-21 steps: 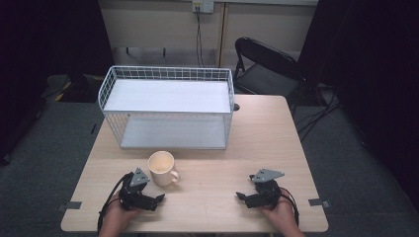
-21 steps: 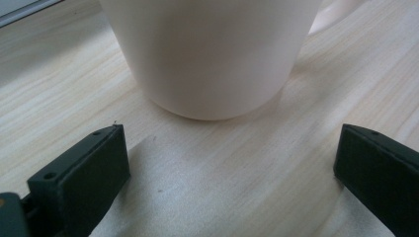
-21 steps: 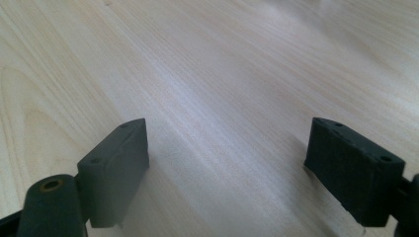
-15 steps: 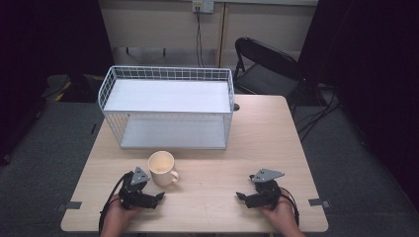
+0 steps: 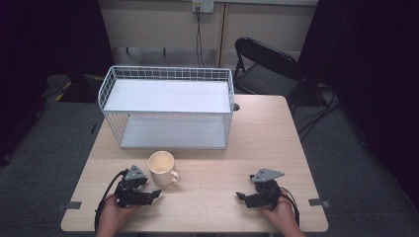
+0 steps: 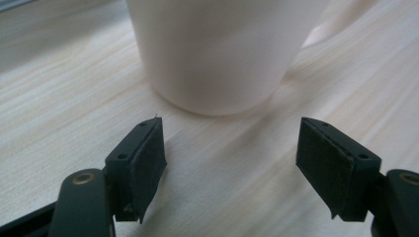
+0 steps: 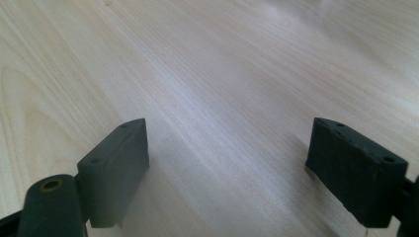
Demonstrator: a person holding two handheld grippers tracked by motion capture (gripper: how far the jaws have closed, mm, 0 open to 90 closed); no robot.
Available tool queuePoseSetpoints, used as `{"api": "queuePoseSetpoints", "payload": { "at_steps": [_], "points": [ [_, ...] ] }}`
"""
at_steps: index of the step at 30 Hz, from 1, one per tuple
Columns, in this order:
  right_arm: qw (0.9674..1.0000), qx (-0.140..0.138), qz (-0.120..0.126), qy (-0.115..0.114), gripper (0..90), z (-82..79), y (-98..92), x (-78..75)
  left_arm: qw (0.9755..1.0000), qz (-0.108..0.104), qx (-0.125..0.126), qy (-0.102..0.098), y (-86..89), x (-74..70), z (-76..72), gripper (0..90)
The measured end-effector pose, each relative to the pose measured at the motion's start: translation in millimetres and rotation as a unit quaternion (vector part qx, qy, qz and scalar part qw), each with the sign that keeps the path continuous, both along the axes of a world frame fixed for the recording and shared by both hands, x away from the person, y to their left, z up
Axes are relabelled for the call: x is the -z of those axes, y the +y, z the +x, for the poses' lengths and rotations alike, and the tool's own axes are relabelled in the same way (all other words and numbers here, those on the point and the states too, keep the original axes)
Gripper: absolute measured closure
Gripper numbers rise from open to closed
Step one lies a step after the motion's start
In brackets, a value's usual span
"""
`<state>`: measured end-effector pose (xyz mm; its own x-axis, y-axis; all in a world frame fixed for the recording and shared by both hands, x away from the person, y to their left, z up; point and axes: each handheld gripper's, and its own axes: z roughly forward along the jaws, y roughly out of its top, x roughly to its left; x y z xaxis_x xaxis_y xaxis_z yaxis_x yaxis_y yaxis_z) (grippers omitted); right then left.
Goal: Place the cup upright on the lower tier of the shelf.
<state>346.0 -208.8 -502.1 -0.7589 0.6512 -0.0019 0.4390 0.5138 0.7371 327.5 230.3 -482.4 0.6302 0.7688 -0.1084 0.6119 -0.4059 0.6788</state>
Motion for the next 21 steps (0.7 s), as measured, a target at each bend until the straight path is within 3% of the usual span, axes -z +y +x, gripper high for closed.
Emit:
{"api": "queuePoseSetpoints", "payload": {
  "at_steps": [4,13,21],
  "points": [
    [1.0,0.0,0.0,0.0,15.3,0.1,0.0,0.0,1.0,-0.003,0.0,0.008,0.7,-11.8,-1.7,22.9],
    [1.0,0.0,0.0,0.0,15.3,0.1,0.0,0.1,0.9999,-0.011,-0.01,-0.005,8.5,-30.0,-3.2,23.5],
    [1.0,0.0,0.001,0.0,15.4,0.0,0.1,0.1,1.0,-0.005,-0.007,0.002,6.9,-44.5,-3.9,23.4]
  ]
}}
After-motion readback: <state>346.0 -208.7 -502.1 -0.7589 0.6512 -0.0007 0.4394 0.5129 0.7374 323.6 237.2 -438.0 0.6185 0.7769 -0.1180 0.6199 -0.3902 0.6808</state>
